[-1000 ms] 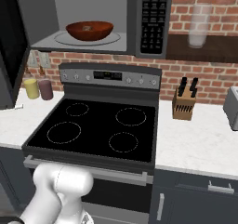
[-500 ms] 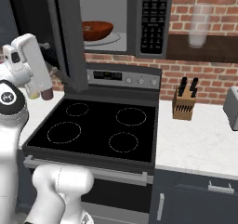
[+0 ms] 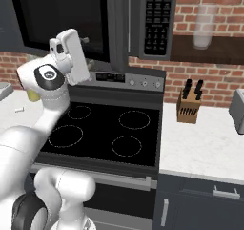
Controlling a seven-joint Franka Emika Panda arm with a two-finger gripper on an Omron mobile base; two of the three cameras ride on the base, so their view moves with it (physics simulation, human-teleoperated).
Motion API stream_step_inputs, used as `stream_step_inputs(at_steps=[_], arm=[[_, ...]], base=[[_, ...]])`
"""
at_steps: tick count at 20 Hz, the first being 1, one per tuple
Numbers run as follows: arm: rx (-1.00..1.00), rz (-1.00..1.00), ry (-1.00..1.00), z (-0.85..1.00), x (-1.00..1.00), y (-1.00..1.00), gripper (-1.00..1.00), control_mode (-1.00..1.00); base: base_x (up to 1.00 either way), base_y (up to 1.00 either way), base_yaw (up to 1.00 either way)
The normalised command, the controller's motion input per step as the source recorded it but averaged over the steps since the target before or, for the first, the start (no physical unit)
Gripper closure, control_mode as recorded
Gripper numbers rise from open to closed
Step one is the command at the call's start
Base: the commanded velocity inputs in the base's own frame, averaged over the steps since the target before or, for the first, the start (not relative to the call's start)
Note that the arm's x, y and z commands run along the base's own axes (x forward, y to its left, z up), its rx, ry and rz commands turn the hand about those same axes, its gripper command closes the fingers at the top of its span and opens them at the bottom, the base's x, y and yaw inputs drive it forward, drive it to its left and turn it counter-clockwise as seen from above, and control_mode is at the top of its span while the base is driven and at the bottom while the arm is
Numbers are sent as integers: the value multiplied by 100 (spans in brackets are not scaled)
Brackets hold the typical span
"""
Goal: Pick the mushroom from the sink and place it in the bowl. Then pick the bowl and place it in the microwave. Then close the microwave door and press the start button.
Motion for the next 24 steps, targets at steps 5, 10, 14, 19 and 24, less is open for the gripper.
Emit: stream_step_inputs(at_steps=[5,10,14,19,24], arm=[[0,-30,10,0,100,-3,-100,-100],[1,-24,15,0,100,-21,-100,-100],[6,-10,16,1,100,-40,-100,-100],[6,-1,9,0,37,-35,-100,-100],[7,7,-5,0,-98,-8,-100,-100]], base=[[0,0,0],[0,0,0],[0,0,0],[0,0,0],[0,0,0]])
